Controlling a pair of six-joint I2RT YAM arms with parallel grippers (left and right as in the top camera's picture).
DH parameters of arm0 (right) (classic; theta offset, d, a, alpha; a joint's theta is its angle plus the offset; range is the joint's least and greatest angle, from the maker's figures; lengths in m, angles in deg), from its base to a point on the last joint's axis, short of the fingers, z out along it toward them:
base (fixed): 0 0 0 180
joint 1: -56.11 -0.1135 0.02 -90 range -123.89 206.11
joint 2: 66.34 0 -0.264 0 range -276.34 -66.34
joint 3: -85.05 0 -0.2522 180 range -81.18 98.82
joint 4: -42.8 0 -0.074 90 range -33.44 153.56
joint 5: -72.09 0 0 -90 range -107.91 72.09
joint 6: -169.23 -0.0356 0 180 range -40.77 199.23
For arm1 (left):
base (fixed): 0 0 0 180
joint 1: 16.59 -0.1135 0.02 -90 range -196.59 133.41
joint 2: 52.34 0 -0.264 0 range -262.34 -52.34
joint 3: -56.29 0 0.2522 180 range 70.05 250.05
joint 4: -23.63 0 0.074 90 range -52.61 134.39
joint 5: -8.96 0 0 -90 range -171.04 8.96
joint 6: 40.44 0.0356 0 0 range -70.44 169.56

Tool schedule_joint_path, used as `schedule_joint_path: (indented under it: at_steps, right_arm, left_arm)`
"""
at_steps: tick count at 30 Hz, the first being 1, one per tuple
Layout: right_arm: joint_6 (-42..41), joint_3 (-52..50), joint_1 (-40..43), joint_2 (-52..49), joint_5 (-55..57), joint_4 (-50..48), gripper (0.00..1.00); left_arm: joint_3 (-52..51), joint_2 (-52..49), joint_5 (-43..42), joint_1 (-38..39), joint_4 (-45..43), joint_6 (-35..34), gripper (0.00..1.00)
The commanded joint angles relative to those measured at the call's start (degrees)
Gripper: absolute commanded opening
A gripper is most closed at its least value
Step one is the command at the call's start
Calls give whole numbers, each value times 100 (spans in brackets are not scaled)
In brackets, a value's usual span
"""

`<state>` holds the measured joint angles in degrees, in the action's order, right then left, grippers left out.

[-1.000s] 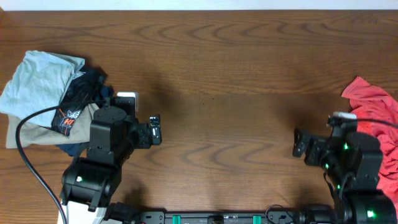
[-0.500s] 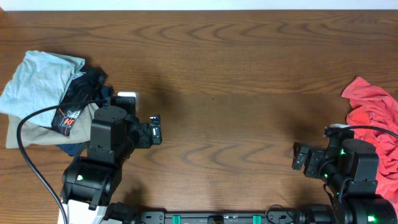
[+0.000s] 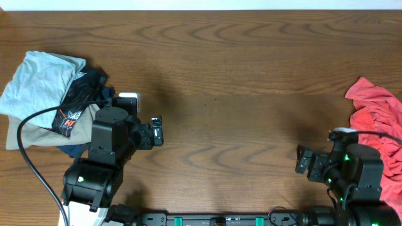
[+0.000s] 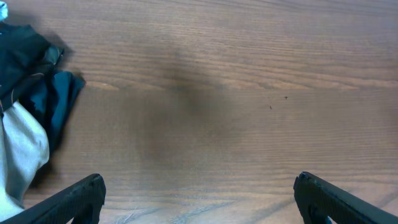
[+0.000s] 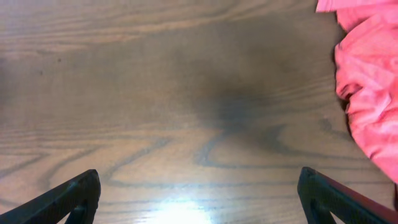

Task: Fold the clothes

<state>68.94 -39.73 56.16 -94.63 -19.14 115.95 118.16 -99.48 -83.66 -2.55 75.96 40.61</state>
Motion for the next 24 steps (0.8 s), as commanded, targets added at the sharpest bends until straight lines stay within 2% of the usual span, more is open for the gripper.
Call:
schedule_joint_path:
  at_steps: [1, 14, 19, 24]
  right_arm:
    - [208, -192, 31, 372, 79, -94, 99]
    - [417, -2240, 31, 2800, 79, -2039, 99]
    - [437, -2927, 26, 2802, 81, -3416, 99]
    - [796, -3685, 26, 2802, 81, -4975, 99]
  left_arm:
    - [-24, 2, 26, 17, -2, 55, 98]
    - [-24, 2, 26, 17, -2, 55, 98]
    - [-24, 2, 26, 17, -2, 55, 98]
    - [-24, 2, 26, 17, -2, 57, 98]
